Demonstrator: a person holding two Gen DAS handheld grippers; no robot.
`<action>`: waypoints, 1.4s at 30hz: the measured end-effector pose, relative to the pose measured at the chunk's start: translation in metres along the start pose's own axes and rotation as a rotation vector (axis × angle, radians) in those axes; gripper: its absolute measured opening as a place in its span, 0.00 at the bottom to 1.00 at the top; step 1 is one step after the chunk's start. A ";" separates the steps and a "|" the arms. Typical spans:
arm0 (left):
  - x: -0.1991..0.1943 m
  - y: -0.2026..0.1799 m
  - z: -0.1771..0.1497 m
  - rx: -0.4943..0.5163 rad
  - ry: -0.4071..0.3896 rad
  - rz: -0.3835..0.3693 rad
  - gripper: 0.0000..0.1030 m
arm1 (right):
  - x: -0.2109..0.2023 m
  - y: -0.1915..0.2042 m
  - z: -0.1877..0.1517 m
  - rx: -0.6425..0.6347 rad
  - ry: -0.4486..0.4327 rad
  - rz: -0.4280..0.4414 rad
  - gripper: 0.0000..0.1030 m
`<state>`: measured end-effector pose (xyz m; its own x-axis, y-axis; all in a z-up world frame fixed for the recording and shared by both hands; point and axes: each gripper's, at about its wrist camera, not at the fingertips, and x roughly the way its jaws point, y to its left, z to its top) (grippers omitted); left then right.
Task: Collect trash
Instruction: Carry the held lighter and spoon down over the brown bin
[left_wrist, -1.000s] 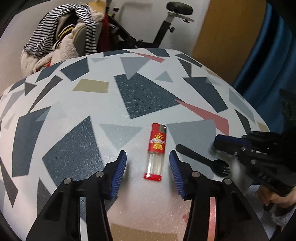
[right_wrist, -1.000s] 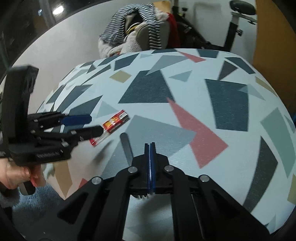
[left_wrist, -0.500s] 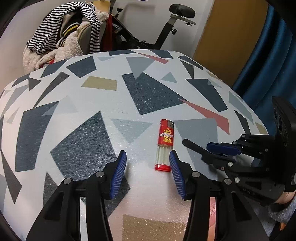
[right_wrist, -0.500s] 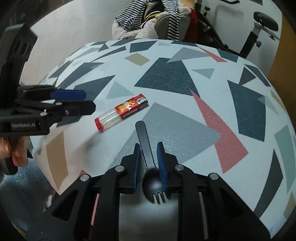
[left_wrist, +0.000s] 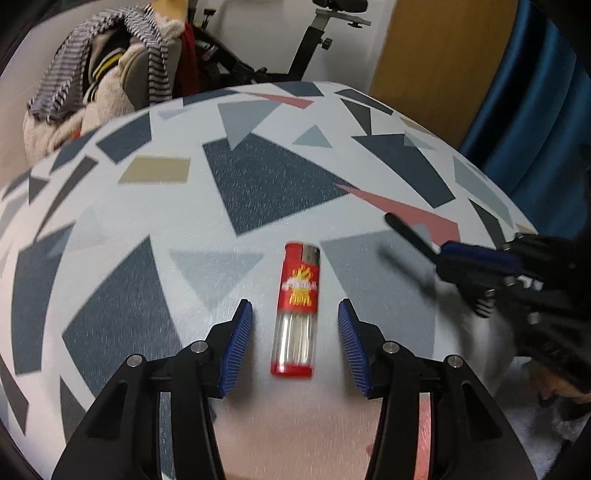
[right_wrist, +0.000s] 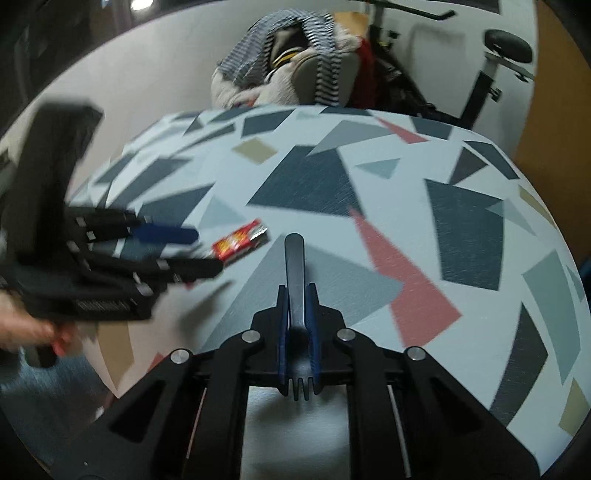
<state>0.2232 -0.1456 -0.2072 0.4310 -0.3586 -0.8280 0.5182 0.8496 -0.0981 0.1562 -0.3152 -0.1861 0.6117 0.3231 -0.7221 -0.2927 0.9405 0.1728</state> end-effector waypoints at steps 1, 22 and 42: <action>0.002 -0.002 0.002 0.010 0.001 0.013 0.44 | -0.001 -0.002 0.002 0.003 -0.003 0.001 0.13; -0.112 -0.016 -0.072 0.020 -0.103 -0.043 0.22 | -0.048 0.025 -0.009 0.032 -0.043 0.062 0.13; -0.167 -0.033 -0.226 -0.055 -0.065 -0.043 0.22 | -0.084 0.100 -0.060 -0.006 -0.023 0.124 0.13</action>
<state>-0.0328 -0.0262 -0.1902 0.4573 -0.4182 -0.7849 0.4967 0.8522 -0.1646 0.0314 -0.2550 -0.1485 0.5870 0.4391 -0.6802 -0.3716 0.8925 0.2555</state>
